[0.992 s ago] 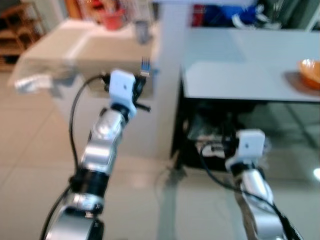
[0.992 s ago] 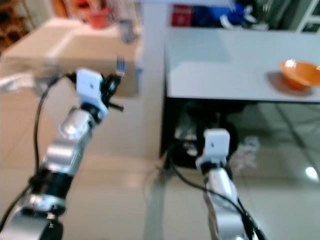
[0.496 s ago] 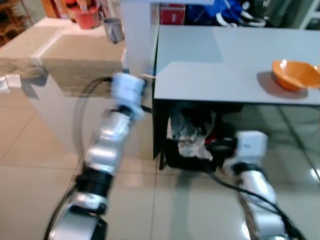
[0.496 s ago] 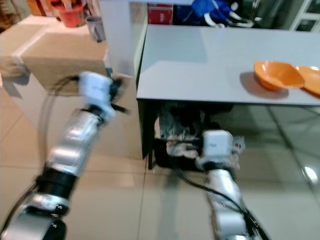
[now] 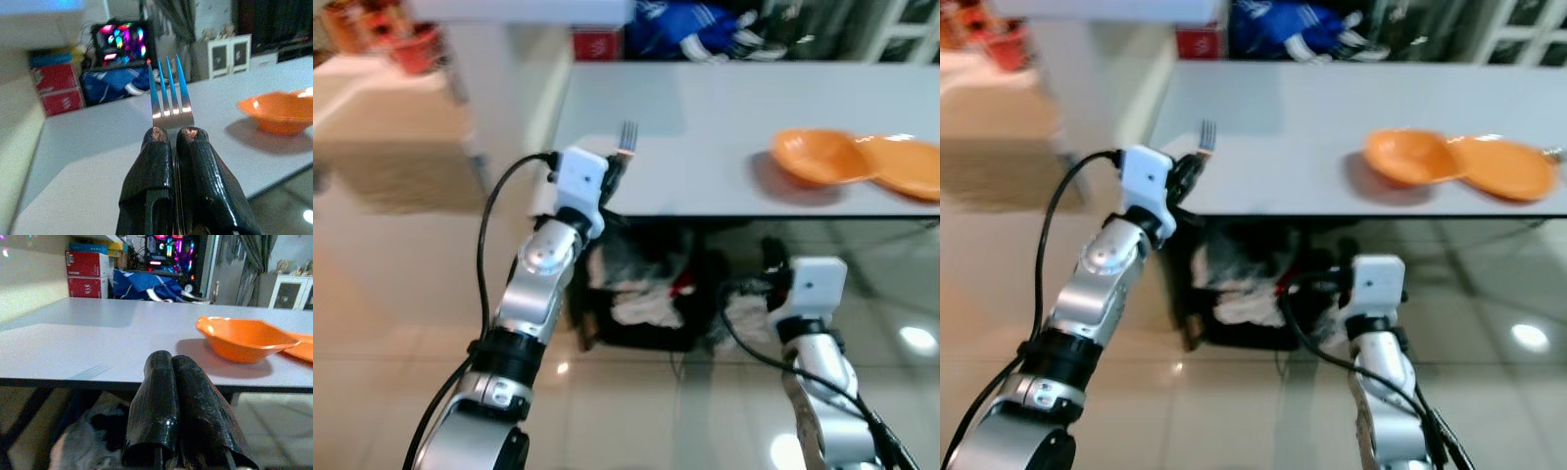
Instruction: Setting the table
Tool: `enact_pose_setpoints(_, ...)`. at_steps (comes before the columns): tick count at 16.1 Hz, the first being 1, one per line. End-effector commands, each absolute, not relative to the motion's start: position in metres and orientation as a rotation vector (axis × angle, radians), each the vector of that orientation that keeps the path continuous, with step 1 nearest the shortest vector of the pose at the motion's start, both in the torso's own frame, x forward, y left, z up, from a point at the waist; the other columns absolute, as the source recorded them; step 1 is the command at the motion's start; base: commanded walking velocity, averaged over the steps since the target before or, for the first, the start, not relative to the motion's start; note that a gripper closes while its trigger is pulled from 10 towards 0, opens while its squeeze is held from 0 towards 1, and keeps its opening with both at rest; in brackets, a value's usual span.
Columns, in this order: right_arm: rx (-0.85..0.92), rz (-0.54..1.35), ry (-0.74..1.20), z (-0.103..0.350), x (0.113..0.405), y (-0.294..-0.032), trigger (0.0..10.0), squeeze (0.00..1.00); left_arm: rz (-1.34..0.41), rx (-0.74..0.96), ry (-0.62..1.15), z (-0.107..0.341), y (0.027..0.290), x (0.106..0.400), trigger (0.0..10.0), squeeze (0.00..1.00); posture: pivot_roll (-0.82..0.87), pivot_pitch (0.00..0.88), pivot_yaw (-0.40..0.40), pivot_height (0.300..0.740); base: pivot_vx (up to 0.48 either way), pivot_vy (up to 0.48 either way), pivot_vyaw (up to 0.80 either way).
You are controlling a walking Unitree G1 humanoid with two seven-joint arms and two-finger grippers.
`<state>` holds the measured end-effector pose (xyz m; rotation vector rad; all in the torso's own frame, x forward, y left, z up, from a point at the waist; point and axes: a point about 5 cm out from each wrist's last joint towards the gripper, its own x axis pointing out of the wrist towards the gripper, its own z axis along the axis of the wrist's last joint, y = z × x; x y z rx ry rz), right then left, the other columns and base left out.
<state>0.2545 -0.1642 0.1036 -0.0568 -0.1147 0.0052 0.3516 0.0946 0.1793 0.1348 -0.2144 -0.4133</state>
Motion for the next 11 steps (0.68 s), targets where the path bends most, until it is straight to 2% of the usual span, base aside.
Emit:
enact_pose_setpoints(1, -0.06, 0.031, -0.118, 0.104, 0.255, -0.157, 10.0, 0.0, -0.381, 0.154, -0.22, 0.181, 0.107, 0.353, 0.0, 0.0, -0.01, 0.0, 0.039, 0.74, 0.281, -0.386, 0.0)
enact_pose_setpoints(11, -0.05, 0.036, -0.102, 0.099, 0.244, -0.156, 10.0, 0.0, -0.355, 0.142, -0.201, 0.177, 0.108, 0.354, 0.0, 0.0, -0.02, 0.0, 0.042, 0.74, 0.281, -0.386, 0.0)
